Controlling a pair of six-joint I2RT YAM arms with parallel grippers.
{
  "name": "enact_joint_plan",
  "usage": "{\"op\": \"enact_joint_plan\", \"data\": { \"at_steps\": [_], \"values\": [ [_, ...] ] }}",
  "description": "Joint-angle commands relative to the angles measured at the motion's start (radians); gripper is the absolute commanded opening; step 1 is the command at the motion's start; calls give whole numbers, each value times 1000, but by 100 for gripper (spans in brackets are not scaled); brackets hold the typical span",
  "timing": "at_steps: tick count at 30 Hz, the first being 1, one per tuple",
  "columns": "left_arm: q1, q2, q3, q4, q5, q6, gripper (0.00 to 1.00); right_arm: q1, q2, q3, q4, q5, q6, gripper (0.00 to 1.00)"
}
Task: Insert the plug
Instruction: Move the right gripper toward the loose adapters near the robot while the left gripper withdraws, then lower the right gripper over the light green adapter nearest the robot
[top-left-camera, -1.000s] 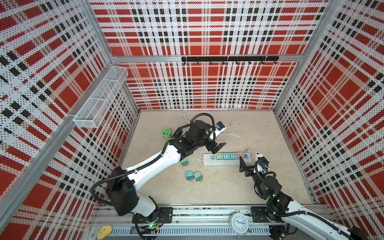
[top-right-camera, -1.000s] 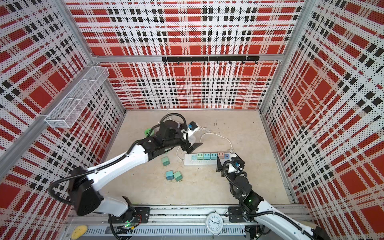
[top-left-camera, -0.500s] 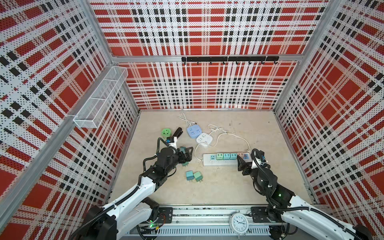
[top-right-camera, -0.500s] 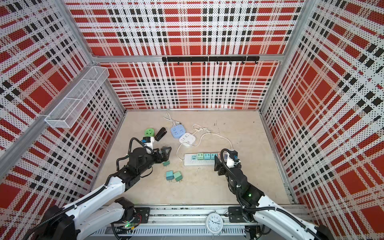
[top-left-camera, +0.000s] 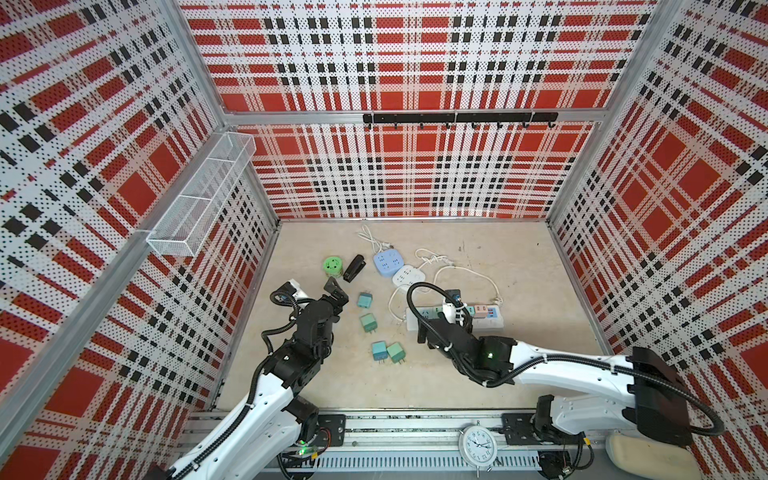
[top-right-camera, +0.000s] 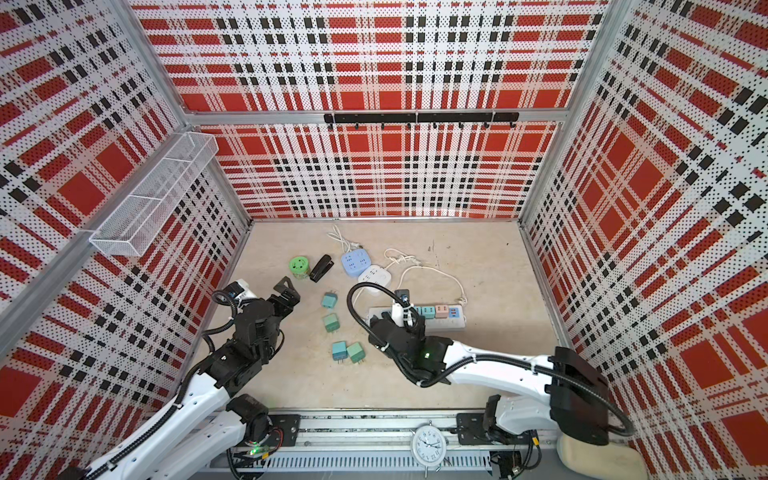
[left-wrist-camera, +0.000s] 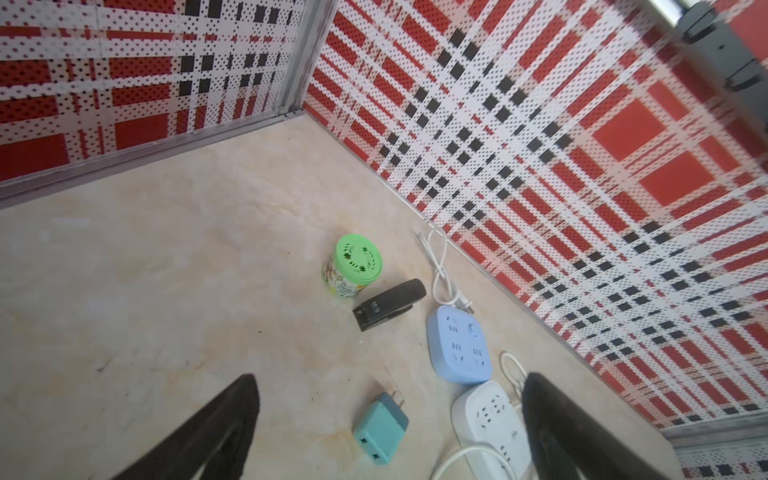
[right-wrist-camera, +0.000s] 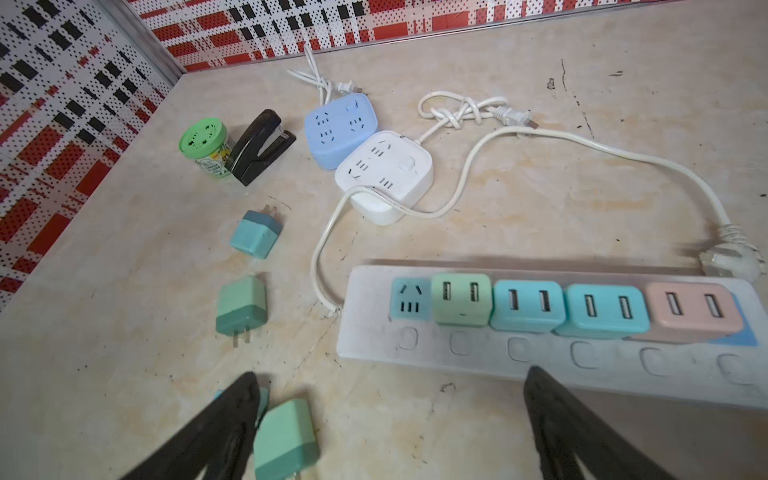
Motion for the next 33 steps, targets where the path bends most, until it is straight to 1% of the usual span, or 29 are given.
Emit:
{"op": "enact_joint_plan", "data": {
  "at_steps": [1,2,4,6,8,10,12,16,18,25,33],
  "values": [
    [49,20,74,-91,145,87,99,12,54,18,-18,46,41,100],
    [54,28,83,-104,148,100,99,12,61,16,-14,38,45,100],
    [63,37,77,-105,165,111,99,12,75,9,28,-18,-19,100],
    [76,30,39,-47,222,143,99,13,84,-16,61,-54,14,100],
    [91,13,7,-15,255,144,99,17,97,-39,111,-80,16,100],
    [107,-7,-13,8,298,162,99,27,129,-13,75,-74,39,100],
    [116,-22,-17,-2,303,160,99,35,172,31,25,-75,59,100],
    [119,-42,-35,14,308,158,99,64,271,112,-13,-94,72,92],
    [121,-41,-39,18,304,160,99,76,319,148,-16,-106,69,90],
    [127,-3,-34,23,314,154,99,82,426,212,8,-160,73,87],
    [130,0,-33,26,322,154,99,94,506,275,-15,-177,75,86]
  ]
}}
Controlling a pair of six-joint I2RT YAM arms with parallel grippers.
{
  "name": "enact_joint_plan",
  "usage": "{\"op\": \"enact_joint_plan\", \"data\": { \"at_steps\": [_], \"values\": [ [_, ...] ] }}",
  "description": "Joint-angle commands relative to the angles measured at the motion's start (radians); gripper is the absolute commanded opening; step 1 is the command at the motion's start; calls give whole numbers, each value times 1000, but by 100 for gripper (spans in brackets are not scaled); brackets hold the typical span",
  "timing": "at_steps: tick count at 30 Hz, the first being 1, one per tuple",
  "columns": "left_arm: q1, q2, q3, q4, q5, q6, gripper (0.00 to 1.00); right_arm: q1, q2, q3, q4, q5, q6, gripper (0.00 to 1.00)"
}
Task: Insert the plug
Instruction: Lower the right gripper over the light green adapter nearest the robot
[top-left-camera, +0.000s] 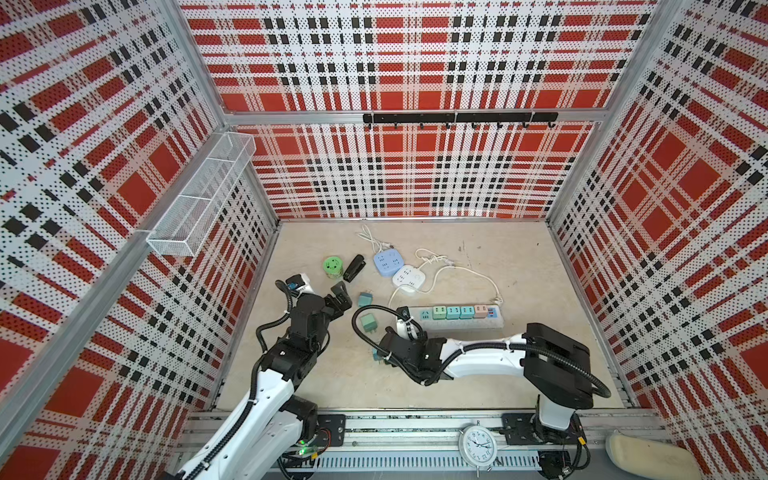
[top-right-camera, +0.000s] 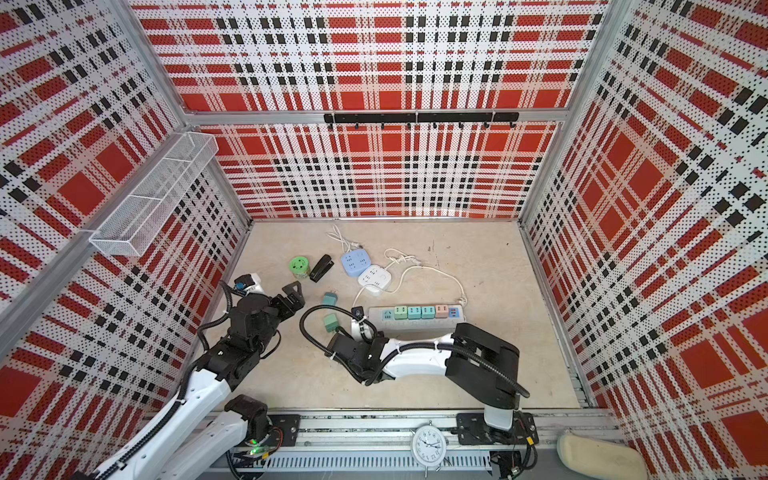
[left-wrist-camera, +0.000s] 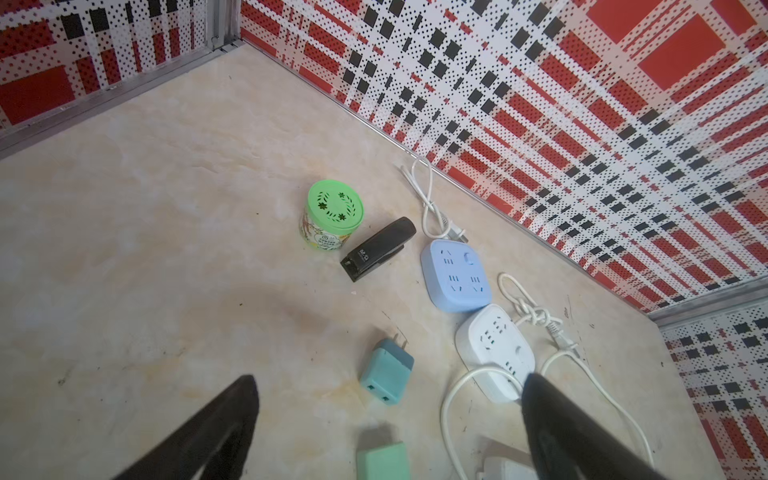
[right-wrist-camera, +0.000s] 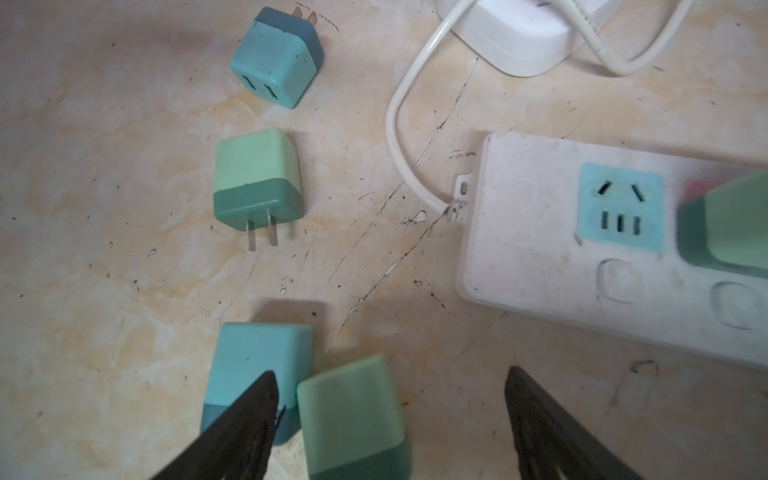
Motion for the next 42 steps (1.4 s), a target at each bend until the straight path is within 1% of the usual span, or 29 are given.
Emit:
{"op": "enact_joint_plan", "data": {
  "at_steps": [1,20,28,30,32,34,37,42],
  "values": [
    [9,-11,-11,29,-6,7,99,13,25,36,-1,-9,21,86],
    [10,-11,-16,34,-7,7,99,30,78,65,-7,-3,36,86],
    [11,-12,-18,35,-7,5,99,30,104,96,-36,0,41,86],
    [12,-11,-17,36,-6,5,99,32,96,85,-40,8,50,84],
    [12,-10,-18,35,-4,3,99,32,74,53,-22,12,56,79],
    [12,-10,-16,37,-2,4,99,32,49,17,11,5,52,77],
    [12,-6,-17,39,1,2,99,35,9,-27,38,2,44,71],
    [12,-1,-17,40,3,2,99,36,-21,-60,39,-7,37,69]
  ]
}}
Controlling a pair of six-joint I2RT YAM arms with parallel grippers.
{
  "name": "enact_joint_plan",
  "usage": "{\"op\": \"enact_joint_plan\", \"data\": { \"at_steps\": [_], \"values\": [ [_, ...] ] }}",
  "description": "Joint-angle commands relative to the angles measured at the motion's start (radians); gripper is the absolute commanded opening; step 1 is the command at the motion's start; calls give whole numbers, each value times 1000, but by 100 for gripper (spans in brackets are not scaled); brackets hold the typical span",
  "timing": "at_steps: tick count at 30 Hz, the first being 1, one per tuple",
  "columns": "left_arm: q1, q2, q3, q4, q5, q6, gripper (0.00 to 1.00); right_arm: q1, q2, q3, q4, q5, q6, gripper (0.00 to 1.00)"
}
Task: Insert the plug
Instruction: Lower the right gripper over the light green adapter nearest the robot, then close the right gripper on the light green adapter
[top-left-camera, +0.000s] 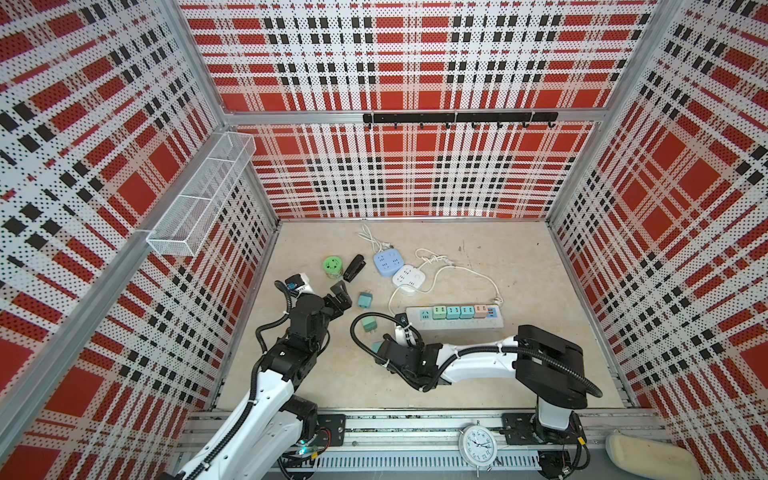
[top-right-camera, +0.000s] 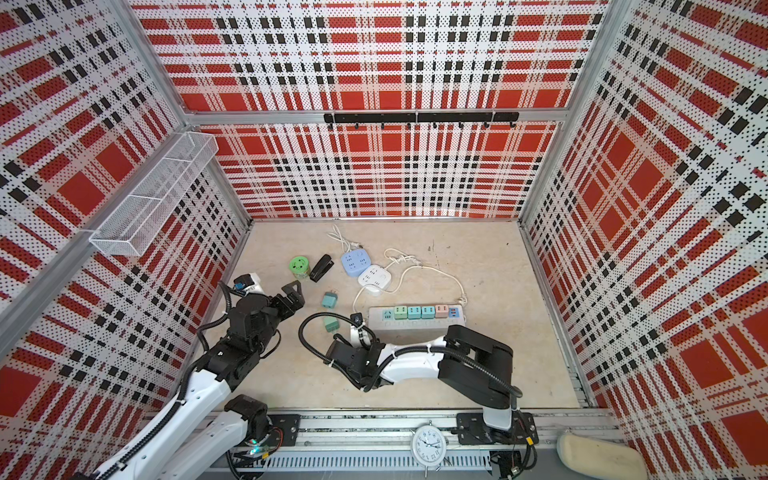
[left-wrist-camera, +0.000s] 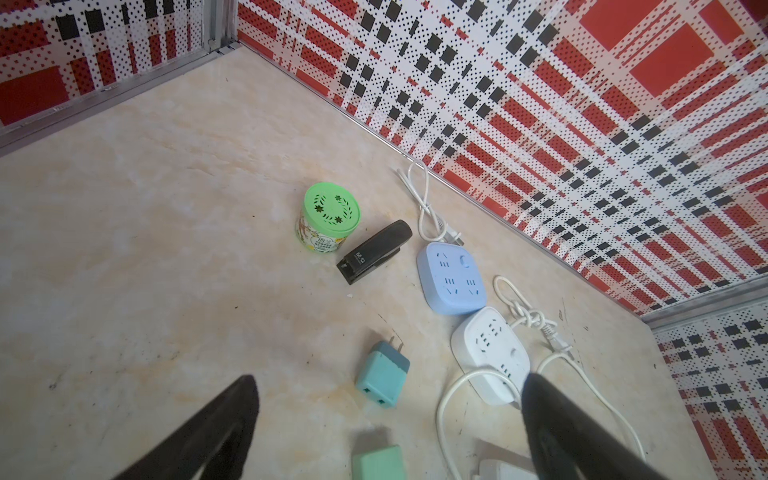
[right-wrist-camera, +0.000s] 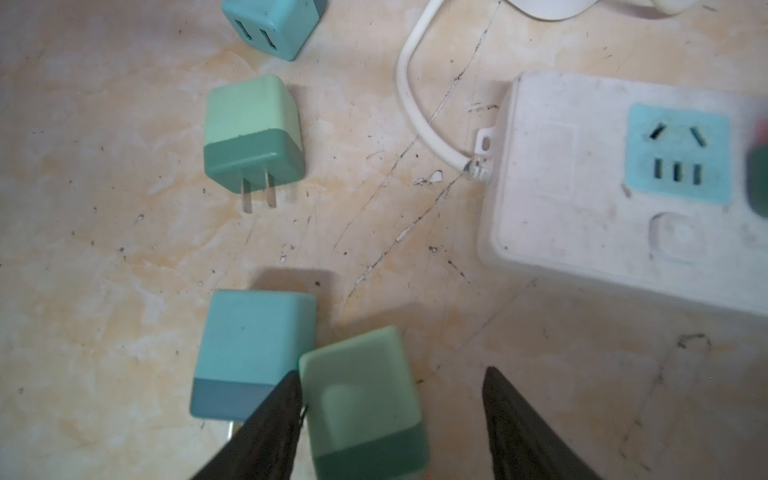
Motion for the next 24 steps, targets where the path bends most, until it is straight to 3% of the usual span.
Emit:
{"op": "enact_joint_plan", "data": {
  "at_steps": [1,7,20,24],
  "values": [
    [9,4,-11,25,-3,2,99,9,-32,-23,17,0,1,69],
    [12,16,-10,28,3,0,99,14,-11,-34,57,-65,-18,69],
    [22,25,-9,30,17,-3,99,9,74,18,44,-52,-54,71],
    [21,26,-10,31,18,-2,99,1,92,10,79,-77,-58,67]
  ]
}}
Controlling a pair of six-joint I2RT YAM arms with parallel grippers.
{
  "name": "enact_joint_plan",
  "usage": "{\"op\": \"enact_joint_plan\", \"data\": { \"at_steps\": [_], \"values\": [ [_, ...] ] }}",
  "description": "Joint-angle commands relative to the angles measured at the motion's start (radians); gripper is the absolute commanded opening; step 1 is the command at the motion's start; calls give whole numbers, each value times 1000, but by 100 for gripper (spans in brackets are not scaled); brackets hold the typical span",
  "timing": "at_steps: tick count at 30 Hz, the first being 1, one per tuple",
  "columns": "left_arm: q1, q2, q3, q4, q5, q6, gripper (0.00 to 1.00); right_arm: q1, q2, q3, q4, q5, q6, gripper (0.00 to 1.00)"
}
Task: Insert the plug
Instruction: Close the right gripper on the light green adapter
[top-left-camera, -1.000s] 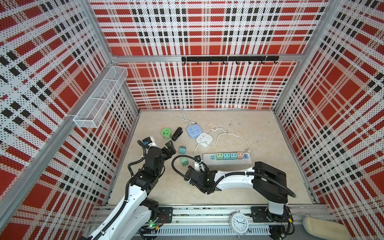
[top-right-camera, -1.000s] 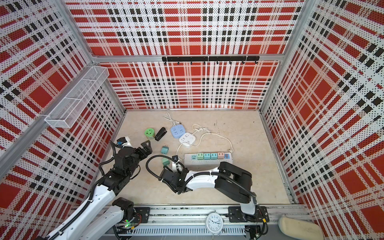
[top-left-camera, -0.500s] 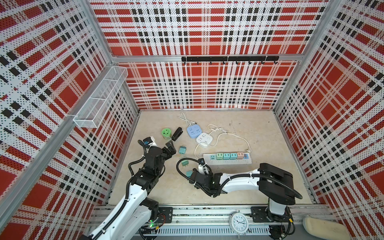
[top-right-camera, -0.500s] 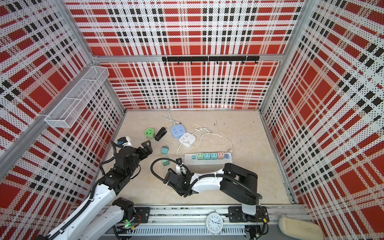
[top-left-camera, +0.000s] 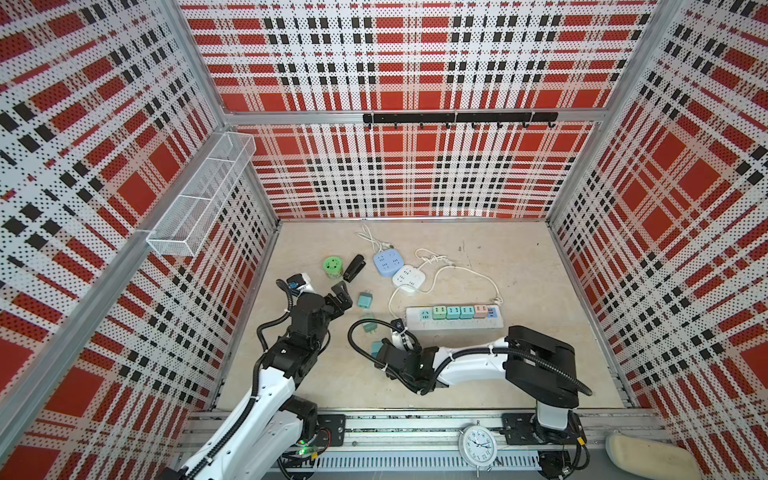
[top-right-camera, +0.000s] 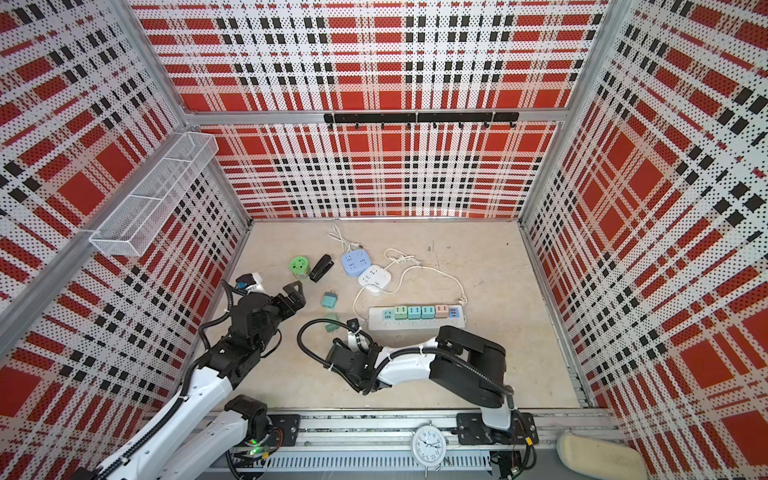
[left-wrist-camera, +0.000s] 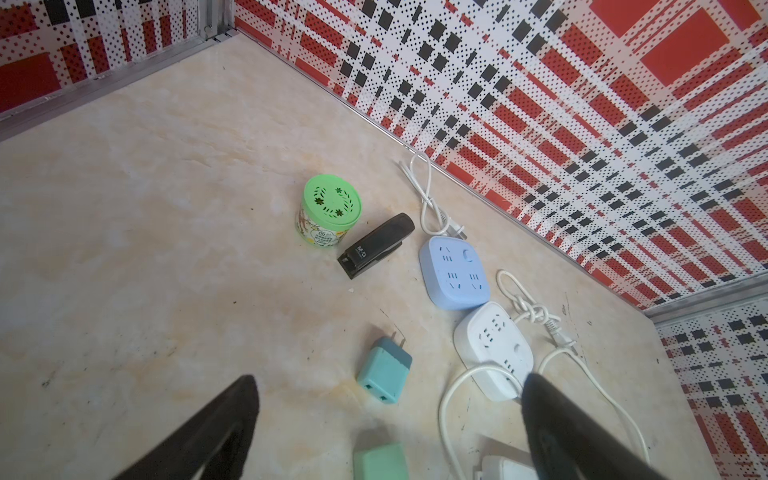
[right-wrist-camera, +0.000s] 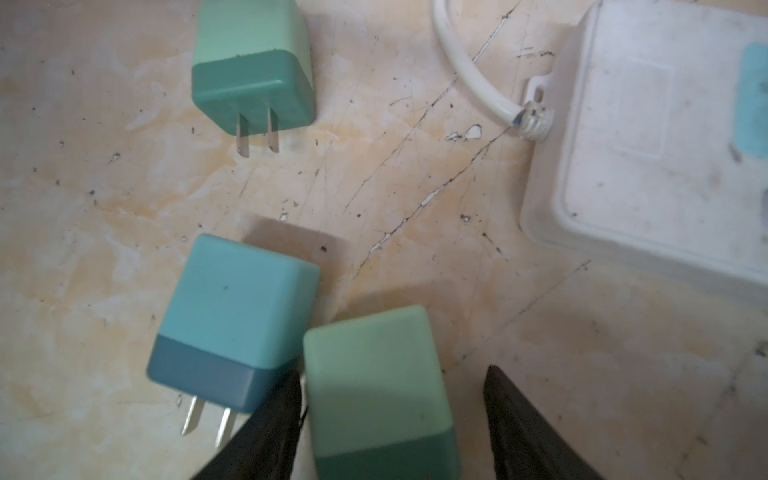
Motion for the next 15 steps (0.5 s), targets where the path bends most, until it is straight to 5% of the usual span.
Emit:
{"op": "enact_joint_plan", "data": {
  "at_steps": [1,8,15],
  "values": [
    [8,-1,-9,24,-3,-3,99,-7,37,4,42,-29,-7,64],
    [9,-2,-9,24,0,-3,99,-7,-19,-45,87,-27,-18,47],
    [9,1,-9,25,4,-3,99,20,-141,-118,113,36,-68,42]
  ]
}}
